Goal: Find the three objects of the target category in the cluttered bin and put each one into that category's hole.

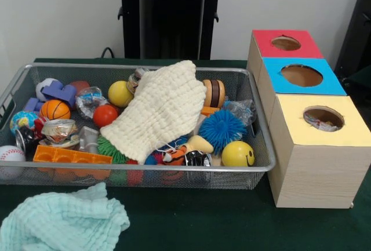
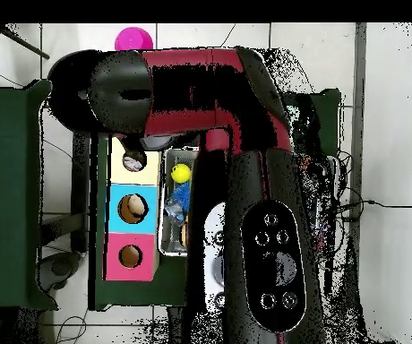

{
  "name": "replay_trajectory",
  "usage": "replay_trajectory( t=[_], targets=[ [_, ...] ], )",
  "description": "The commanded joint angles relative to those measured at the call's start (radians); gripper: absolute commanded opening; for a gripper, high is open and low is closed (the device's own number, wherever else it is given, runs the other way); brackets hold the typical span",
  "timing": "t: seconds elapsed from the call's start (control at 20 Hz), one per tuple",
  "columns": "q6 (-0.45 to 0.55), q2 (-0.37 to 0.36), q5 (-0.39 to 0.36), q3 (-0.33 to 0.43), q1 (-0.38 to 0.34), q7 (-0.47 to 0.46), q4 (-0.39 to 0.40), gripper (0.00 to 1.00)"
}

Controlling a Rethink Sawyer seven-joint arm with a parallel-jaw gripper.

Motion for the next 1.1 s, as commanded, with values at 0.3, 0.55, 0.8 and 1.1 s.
replay_trajectory(
  t=[0.3,0.55,0.8,1.1],
  targets=[
    [-0.05,-0.059,0.033,-0.006,0.012,0.179,0.044,1.0],
    [0.161,0.116,-0.015,0.036,0.076,0.195,-0.331,1.0],
    [-0.083,-0.034,0.058,-0.032,0.021,0.165,0.049,1.0],
    [-0.273,-0.119,0.076,-0.046,-0.04,0.065,0.303,1.0]
  ],
)
